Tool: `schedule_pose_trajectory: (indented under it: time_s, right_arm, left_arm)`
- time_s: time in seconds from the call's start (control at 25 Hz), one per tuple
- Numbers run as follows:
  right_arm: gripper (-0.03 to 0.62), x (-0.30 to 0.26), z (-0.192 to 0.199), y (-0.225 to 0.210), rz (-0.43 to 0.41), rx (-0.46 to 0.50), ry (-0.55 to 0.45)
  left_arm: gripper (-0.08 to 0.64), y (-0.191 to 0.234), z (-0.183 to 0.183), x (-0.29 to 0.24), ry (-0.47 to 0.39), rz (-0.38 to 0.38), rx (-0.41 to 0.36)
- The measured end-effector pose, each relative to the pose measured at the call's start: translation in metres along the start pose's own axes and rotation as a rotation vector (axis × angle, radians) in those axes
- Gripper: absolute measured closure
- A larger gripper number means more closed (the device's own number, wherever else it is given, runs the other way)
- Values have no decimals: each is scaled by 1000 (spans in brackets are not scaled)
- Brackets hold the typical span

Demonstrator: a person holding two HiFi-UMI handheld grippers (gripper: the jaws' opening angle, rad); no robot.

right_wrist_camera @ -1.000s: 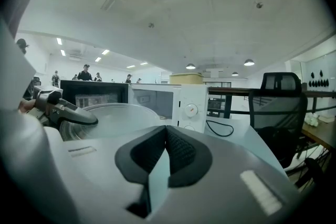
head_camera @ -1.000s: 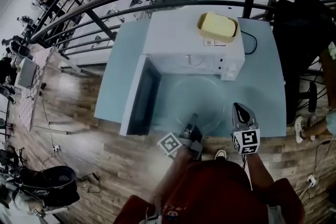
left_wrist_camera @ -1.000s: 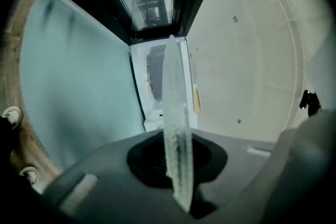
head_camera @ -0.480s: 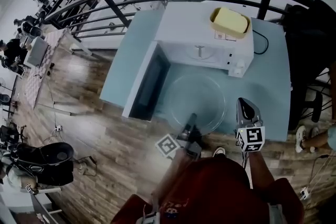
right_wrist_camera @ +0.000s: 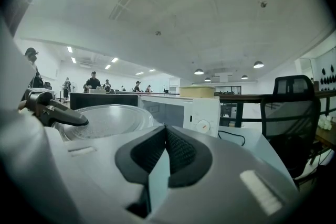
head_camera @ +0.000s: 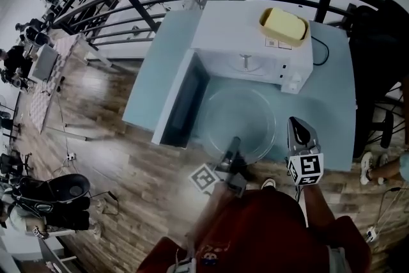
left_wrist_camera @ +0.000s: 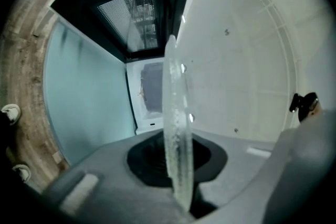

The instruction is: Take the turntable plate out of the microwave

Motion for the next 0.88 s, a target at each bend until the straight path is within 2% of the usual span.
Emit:
schedule_pose_trajectory:
  time_s: [0.88]
  right_arm:
    - [592,-13,-7,-4,12,16,-18]
  left_arm:
    - [535,-5,-11,-19,4,17,9]
Point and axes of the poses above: the fingertips, and each gripper's own axes: x backward along the fingers, y to its left, z out of its underside, the point moved 9 cm from there along x, backward along the fingers, and after that the axes turned 5 degrees about -y, right-handed, at the moved point
